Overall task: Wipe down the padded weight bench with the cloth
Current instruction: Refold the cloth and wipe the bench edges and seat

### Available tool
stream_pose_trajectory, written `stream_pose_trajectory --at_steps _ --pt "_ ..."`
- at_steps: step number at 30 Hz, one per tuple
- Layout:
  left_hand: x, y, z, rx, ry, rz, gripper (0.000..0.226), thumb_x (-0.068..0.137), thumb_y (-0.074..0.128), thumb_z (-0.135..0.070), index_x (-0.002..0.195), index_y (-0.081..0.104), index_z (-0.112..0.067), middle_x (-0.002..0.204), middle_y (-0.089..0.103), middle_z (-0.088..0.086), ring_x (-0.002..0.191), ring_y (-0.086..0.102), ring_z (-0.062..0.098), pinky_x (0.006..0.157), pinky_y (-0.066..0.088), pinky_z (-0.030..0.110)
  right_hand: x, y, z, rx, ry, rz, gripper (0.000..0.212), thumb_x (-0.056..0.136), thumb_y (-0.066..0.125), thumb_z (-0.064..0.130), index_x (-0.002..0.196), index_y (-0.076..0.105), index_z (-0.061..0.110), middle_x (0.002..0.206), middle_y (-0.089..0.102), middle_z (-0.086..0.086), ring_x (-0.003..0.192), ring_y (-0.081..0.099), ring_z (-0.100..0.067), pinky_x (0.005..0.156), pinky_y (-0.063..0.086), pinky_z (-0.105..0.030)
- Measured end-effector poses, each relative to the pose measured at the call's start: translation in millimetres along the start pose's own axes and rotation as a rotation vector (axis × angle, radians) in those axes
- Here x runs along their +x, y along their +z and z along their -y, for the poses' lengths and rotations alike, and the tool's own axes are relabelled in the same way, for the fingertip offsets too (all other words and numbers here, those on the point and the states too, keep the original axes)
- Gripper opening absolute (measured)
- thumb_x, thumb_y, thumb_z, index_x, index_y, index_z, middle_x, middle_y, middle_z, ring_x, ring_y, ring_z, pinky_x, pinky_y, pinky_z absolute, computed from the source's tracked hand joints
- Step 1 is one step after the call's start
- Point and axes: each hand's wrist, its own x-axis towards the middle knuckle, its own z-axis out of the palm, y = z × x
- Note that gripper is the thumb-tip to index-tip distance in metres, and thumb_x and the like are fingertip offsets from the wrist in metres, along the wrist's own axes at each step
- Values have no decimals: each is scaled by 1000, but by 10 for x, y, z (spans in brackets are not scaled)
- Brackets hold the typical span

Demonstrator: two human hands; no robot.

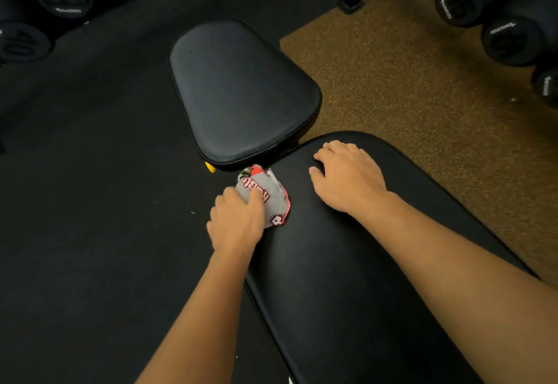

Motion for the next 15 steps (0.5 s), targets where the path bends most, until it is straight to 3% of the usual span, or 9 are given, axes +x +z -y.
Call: stream_pose_trajectory --at_steps 6,10,15 --pt "320 -54 -71 -103 -78 161 83 78 33 -78 119 60 -10 124 59 14 114 53 35 89 40 38 1 46 80 -52 17 8 48 97 40 41 136 47 14 143 44 -5 133 37 -26 113 24 -46" --pt "168 -25 42 -180 -37 60 71 84 41 -68 115 58 -7 119 60 16 110 54 35 88 42 39 -75 41 167 -51 8 -40 49 96 42 38 138 45 14 147 40 -5 138 31 -25 117 15 -47" --pt "-474 125 406 -355 -149 -86 61 84 46 -63 110 54 -9 110 63 11 96 59 28 75 43 36 -397 215 425 29 -231 -139 40 89 52 28 125 59 13 133 54 -7 128 43 -26 114 20 -44"
